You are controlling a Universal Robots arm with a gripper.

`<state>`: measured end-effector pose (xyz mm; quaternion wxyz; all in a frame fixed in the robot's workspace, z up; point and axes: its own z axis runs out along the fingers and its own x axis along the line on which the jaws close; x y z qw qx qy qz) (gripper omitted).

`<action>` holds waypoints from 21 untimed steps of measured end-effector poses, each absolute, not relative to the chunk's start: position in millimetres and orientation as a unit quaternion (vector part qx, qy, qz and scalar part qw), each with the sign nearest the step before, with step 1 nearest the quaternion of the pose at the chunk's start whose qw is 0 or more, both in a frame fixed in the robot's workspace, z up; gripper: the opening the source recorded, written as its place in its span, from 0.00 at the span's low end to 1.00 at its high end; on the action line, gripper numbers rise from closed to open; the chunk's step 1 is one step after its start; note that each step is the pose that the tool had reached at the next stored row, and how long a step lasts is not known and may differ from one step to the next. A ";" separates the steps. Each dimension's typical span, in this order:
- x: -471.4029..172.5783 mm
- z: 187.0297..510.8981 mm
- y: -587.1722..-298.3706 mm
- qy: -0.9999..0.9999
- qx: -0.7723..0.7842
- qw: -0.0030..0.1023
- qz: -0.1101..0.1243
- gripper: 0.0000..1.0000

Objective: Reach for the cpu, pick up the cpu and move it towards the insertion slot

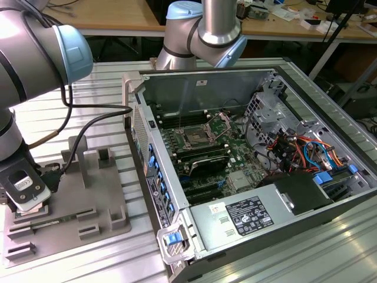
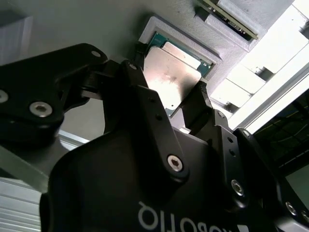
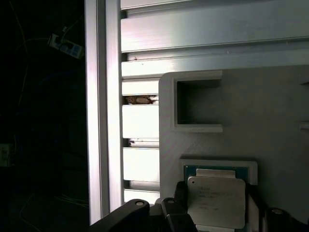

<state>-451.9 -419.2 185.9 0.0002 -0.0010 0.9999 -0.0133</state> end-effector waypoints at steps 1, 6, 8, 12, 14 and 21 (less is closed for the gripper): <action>-451.8 185.9 -419.2 1.000 -0.001 0.000 -0.013 0.55; -451.8 190.4 -419.2 1.000 -0.001 0.000 -0.013 0.55; -451.8 194.2 -419.2 1.000 -0.001 0.000 -0.013 0.55; -451.8 197.4 -419.2 1.000 -0.001 0.000 -0.013 0.55; -451.8 197.6 -419.2 1.000 -0.001 0.000 -0.013 0.55; -451.8 198.8 -419.2 1.000 -0.001 0.000 -0.013 0.55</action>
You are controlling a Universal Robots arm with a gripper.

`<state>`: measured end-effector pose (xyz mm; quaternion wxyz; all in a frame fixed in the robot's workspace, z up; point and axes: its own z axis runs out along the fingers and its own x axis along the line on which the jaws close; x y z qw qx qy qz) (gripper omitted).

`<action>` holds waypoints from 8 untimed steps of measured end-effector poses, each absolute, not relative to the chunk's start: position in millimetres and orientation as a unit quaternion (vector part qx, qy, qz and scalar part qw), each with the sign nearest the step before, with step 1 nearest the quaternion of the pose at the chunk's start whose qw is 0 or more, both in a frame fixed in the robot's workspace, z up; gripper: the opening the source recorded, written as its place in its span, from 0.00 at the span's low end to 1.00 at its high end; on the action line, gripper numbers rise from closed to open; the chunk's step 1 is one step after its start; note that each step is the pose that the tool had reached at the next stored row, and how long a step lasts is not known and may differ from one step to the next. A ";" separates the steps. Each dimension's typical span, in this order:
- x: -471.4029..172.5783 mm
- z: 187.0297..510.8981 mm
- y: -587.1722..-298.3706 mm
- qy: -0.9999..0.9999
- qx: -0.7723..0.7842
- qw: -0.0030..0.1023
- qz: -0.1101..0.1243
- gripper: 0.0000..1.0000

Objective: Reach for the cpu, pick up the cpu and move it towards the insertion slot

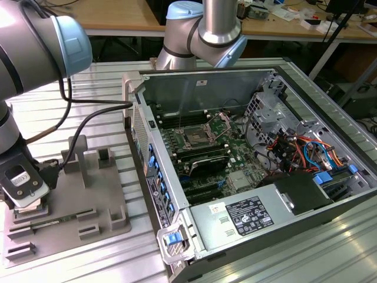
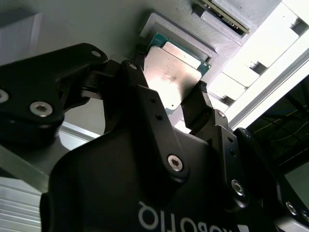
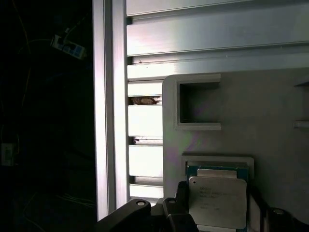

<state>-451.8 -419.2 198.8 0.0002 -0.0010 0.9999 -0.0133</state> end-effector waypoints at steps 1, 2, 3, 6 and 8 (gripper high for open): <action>-451.8 199.3 -419.2 1.000 -0.001 0.000 -0.013 0.55; -451.8 199.8 -419.2 1.000 -0.001 0.000 -0.013 0.55; -451.8 200.1 -419.2 1.000 -0.001 0.000 -0.013 0.55; -451.8 202.5 -419.2 1.000 -0.001 0.000 -0.013 0.55; -451.8 203.5 -419.2 1.000 -0.001 0.000 -0.013 0.55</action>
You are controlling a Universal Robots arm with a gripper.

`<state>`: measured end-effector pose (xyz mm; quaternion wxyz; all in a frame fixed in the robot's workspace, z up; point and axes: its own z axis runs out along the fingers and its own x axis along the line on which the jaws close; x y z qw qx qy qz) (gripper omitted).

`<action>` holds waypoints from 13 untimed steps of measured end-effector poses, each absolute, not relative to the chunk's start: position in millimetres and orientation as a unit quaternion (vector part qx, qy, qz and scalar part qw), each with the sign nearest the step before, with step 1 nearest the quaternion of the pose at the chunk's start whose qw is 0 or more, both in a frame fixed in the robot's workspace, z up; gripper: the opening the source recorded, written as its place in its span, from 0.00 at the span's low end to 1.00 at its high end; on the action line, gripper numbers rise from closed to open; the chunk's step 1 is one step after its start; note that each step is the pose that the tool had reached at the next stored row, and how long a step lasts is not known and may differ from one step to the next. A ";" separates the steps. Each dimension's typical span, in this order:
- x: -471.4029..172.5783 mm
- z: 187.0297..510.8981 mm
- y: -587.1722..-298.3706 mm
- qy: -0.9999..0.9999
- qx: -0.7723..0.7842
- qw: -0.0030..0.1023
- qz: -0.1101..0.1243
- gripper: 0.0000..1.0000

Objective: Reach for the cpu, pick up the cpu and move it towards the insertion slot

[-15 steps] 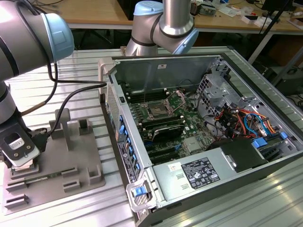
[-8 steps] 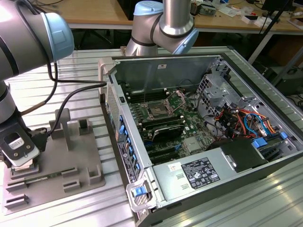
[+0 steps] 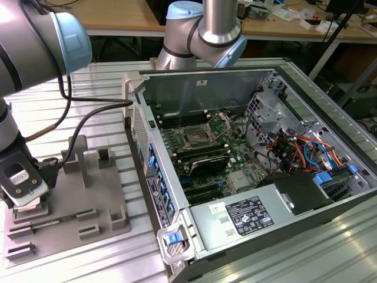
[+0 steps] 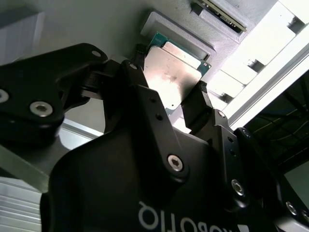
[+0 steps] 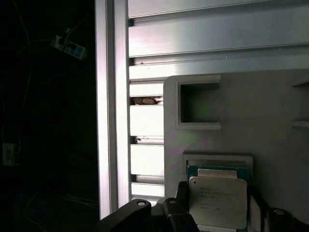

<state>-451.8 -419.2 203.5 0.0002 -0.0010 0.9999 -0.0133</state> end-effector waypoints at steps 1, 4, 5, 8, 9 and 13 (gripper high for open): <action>-451.8 204.0 -419.2 1.000 -0.001 0.000 -0.013 0.55; -451.8 206.2 -419.2 1.000 -0.001 0.000 -0.013 0.55; -451.8 207.1 -419.2 1.000 -0.001 0.000 -0.013 0.55; -451.8 208.2 -419.2 1.000 -0.001 0.000 -0.013 0.55; -451.8 209.0 -419.2 1.000 -0.001 0.000 -0.013 0.55; -451.8 211.7 -419.2 1.000 -0.001 0.000 -0.013 0.55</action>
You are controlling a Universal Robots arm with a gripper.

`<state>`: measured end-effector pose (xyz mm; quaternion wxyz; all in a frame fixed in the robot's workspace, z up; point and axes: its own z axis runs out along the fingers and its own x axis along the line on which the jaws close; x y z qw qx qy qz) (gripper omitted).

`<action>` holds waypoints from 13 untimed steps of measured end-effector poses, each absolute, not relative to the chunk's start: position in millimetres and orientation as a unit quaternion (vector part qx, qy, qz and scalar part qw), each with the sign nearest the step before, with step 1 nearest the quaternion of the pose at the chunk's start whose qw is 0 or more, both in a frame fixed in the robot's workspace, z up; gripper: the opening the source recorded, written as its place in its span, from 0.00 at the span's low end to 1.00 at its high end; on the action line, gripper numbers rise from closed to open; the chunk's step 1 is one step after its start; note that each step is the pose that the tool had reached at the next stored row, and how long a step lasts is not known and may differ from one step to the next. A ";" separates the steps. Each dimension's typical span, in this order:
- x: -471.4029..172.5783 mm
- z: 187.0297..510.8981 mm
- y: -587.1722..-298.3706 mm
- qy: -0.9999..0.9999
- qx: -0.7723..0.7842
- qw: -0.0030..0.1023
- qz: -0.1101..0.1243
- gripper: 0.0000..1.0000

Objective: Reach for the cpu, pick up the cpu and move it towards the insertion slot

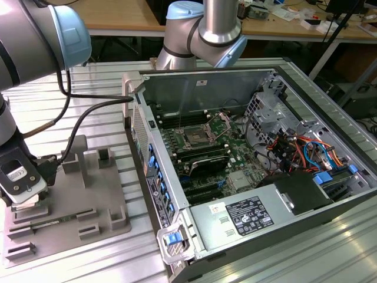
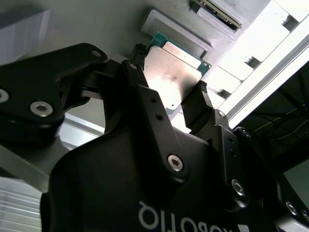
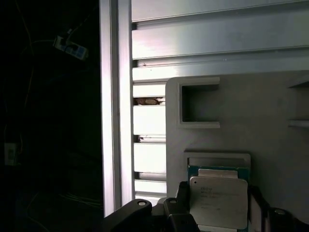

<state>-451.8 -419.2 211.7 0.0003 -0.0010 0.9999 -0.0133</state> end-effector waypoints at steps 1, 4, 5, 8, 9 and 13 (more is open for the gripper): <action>-451.8 212.4 -419.2 1.000 -0.001 0.000 -0.013 0.55; -451.8 213.7 -419.2 1.000 -0.001 0.000 -0.013 0.55; -451.8 214.4 -419.2 1.000 -0.001 0.000 -0.013 0.55; -451.8 215.8 -419.2 1.000 -0.001 0.000 -0.013 0.55; -451.8 216.8 -419.2 1.000 -0.001 0.000 -0.013 0.55; -451.8 218.9 -419.2 1.000 -0.001 0.000 -0.013 0.55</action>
